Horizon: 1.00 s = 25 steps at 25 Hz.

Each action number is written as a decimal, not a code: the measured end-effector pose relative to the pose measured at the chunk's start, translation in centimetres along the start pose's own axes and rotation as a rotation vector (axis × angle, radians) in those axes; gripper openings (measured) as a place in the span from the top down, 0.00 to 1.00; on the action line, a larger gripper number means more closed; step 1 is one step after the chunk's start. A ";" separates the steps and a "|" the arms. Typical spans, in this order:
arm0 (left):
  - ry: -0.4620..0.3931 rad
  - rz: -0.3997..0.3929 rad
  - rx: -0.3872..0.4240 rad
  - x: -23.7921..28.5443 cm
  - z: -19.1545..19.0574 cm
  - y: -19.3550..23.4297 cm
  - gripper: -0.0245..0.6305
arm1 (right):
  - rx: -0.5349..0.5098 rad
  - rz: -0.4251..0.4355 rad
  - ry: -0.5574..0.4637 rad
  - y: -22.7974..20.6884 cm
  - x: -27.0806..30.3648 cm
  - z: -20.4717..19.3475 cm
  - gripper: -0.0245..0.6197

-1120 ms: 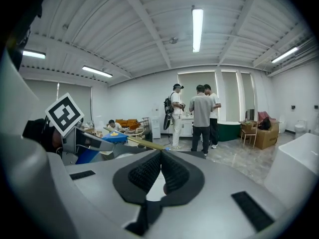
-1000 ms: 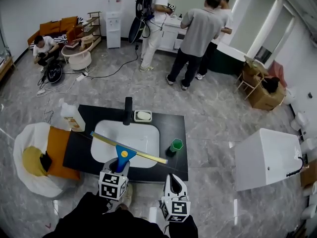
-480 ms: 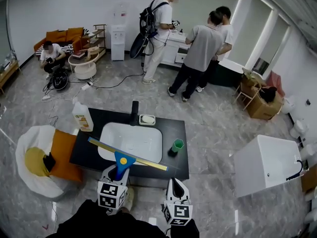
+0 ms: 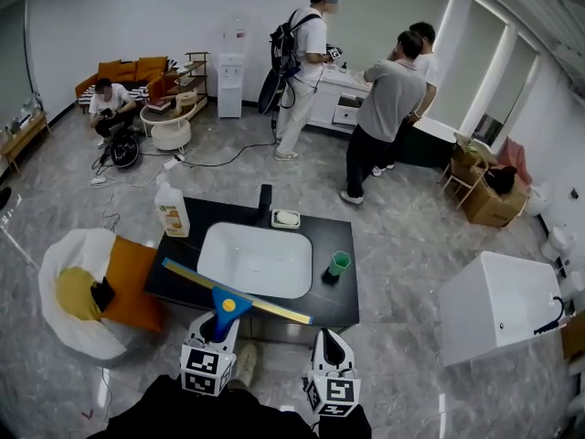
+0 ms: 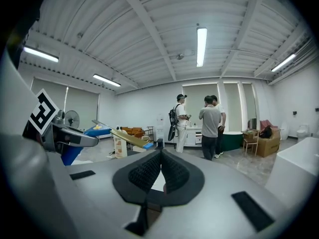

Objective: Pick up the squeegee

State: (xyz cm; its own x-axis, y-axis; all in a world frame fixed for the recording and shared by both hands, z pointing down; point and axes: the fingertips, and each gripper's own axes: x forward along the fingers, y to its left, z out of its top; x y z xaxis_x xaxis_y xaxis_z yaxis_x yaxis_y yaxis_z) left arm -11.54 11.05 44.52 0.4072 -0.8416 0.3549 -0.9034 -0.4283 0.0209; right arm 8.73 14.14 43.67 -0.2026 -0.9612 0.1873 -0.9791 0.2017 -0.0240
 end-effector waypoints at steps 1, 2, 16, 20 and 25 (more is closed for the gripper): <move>-0.002 0.004 0.002 -0.5 -0.1 0.1 0.77 | 0.000 0.001 -0.001 0.3 -0.2 -0.1 0.94; -0.004 0.008 0.004 -0.9 -0.2 0.2 0.77 | -0.001 0.002 -0.002 0.5 -0.3 -0.1 0.94; -0.011 -0.011 0.021 -1.2 0.0 0.0 0.77 | 0.000 -0.002 -0.005 0.8 -0.3 -0.2 0.94; -0.012 -0.011 0.025 -1.0 0.1 0.1 0.77 | -0.001 -0.006 -0.006 0.8 -0.1 -0.1 0.94; -0.006 -0.008 0.025 -1.1 0.0 0.3 0.77 | -0.001 -0.003 -0.005 1.1 -0.1 0.0 0.94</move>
State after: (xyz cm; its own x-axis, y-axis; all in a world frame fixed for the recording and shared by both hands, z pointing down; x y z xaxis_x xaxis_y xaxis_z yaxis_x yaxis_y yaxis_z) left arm -12.23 11.85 44.12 0.4155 -0.8398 0.3494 -0.8964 -0.4432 0.0006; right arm 7.71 14.45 43.59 -0.1995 -0.9627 0.1826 -0.9798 0.1988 -0.0223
